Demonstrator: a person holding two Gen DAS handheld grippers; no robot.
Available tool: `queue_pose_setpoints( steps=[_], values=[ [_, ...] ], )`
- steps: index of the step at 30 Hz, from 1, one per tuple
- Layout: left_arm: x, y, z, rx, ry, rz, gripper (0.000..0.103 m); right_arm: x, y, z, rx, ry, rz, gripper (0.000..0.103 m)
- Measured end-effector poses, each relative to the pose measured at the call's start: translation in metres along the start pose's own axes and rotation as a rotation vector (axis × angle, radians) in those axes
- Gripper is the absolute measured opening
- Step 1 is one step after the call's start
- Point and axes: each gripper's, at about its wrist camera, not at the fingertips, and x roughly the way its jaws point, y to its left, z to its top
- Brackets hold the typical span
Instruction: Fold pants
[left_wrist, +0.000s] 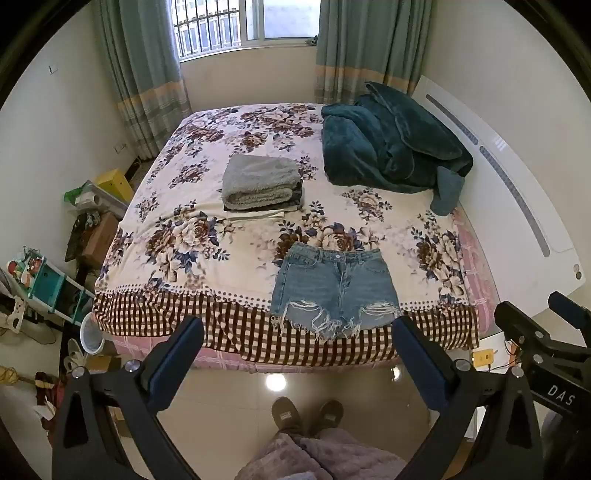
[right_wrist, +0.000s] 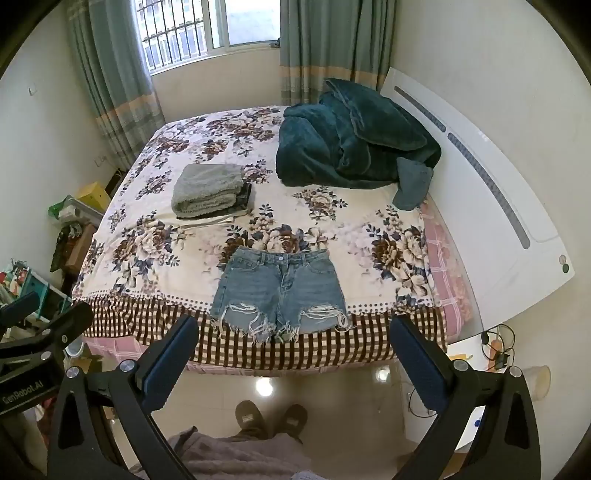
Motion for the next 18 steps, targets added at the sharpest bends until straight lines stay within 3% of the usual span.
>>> queue_pose_setpoints(
  steps=[18],
  values=[
    [-0.0010,0.0029,-0.0007,-0.004,-0.013,0.009,0.103,-0.0066,0.0054,-0.0025,-0.005,0.004,-0.002,0.103]
  ],
)
